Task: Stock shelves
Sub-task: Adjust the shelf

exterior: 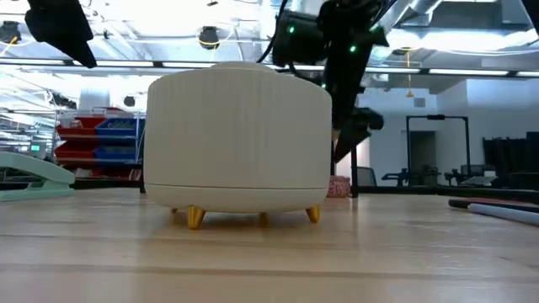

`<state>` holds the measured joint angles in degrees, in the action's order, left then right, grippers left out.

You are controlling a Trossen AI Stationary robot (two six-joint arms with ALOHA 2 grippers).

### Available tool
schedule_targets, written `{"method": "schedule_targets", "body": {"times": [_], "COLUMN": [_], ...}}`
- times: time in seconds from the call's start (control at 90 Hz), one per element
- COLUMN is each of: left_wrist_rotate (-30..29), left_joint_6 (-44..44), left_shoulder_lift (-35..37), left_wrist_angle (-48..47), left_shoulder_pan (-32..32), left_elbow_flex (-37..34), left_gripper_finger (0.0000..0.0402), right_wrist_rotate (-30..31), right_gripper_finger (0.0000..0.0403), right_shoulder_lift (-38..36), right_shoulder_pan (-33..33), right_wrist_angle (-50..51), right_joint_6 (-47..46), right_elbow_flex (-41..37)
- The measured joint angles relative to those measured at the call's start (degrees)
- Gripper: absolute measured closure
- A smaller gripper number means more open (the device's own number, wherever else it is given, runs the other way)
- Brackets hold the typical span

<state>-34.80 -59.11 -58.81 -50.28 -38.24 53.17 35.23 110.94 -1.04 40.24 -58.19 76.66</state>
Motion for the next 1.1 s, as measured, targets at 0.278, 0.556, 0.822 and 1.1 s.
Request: {"method": "schedule_targets", "body": {"times": [0.278,0.556,0.822,1.1], "left_wrist_rotate": [0.03,0.03,0.03,0.08], "left_joint_6": [0.0,0.02,0.02,1.83], "left_shoulder_lift": [0.0,0.0,0.0,0.0], "left_wrist_angle": [-0.02,-0.18,-0.38,-0.39], "left_shoulder_pan": [0.0,0.02,0.02,0.02], "left_elbow_flex": [0.0,0.0,0.0,0.0], "left_gripper_finger": [0.012,0.012,0.012,0.012], "right_wrist_rotate": [1.77,2.78,5.75,8.1], "right_gripper_finger": [0.0082,0.0101,0.0186,0.0381], "right_shoulder_lift": [0.1,0.94,0.96,0.96], "right_shoulder_pan": [-1.92,-3.65,-4.0,-3.84], "right_wrist_angle": [-3.05,-3.47,-2.31,-1.57], "right_joint_6": [4.68,3.82,1.22,2.51], "right_elbow_flex": [0.04,0.09,0.03,-0.2]}}
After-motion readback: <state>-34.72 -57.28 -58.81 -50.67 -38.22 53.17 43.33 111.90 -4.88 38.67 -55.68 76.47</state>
